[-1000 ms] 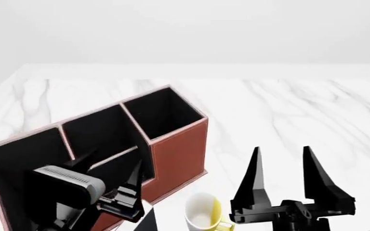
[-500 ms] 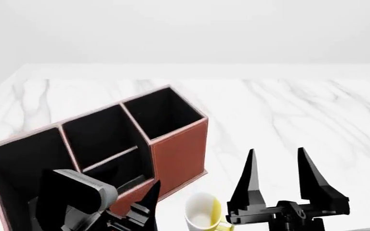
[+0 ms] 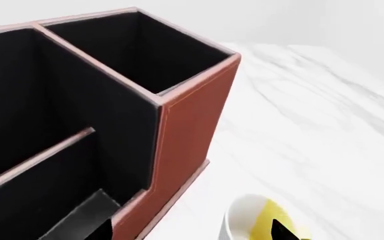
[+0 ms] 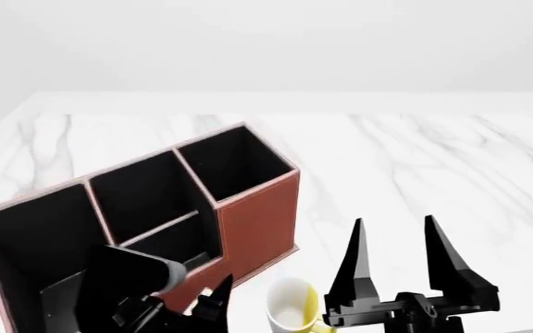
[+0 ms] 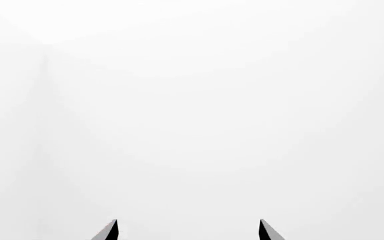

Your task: Pick up the book and place it in the right compartment of the caddy.

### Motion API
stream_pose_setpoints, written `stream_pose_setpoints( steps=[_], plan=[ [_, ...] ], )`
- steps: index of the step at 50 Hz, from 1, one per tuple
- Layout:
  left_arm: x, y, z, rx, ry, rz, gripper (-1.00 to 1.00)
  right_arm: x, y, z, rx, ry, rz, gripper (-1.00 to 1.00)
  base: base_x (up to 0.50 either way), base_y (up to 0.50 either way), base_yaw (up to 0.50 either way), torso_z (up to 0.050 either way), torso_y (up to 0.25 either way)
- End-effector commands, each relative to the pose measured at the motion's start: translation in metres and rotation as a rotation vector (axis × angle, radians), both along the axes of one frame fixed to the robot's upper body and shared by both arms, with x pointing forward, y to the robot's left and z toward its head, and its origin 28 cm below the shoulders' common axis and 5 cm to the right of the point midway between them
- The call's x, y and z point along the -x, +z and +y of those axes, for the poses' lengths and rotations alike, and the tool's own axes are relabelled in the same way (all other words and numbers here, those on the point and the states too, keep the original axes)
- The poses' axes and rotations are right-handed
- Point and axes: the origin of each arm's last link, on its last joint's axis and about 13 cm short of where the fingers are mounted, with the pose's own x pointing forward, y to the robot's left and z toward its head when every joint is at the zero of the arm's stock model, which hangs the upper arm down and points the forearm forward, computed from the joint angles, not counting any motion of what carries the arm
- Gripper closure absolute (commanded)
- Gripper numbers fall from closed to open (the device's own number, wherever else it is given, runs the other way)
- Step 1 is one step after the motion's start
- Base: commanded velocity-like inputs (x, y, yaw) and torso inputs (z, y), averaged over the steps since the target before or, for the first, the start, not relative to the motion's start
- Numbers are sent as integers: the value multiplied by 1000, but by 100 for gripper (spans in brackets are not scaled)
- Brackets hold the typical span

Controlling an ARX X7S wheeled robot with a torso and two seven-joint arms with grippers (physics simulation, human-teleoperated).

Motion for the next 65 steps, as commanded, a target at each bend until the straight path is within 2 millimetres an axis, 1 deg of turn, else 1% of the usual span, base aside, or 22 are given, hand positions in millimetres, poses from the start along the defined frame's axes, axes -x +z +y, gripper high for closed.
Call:
stream_pose_setpoints(
  steps=[1, 13, 17, 23, 31, 36, 42, 48, 54, 65],
  plan=[
    [-3, -2, -2, 17, 15, 41, -100, -1, 0, -1, 14, -7, -10, -100, 0, 0, 0, 0, 0],
    [-4, -6, -2, -10, 13, 66, -100, 0, -1, 0, 18, 2, -5, -100, 0, 0, 0, 0, 0],
    [-4, -11, 0, -14, 21, 93, -100, 0, -1, 0, 18, 3, -4, -100, 0, 0, 0, 0, 0],
    [1, -13, 1, -27, 22, 117, -100, 1, -2, 1, 20, 5, -2, -100, 0, 0, 0, 0, 0],
    [8, -15, -2, -43, 9, 131, -100, 2, -3, 2, 22, 12, 3, -100, 0, 0, 0, 0, 0],
    [10, -13, -3, -49, -3, 136, -100, 2, -3, 2, 22, 13, 7, -100, 0, 0, 0, 0, 0],
    [6, -12, -1, -104, -8, 144, -100, 2, -2, 2, 20, 14, 11, -100, 0, 0, 0, 0, 0],
    [2, -11, 0, -122, 5, 160, -100, 2, -2, 2, 18, 15, 12, -100, 0, 0, 0, 0, 0],
    [1, -5, 3, -151, 22, 152, -100, 1, -4, 2, 20, 18, 19, -100, 0, 0, 0, 0, 0],
    [-2, -11, 4, -160, 27, 193, -100, 1, -4, 2, 18, 16, 22, -100, 0, 0, 0, 0, 0]
  ],
)
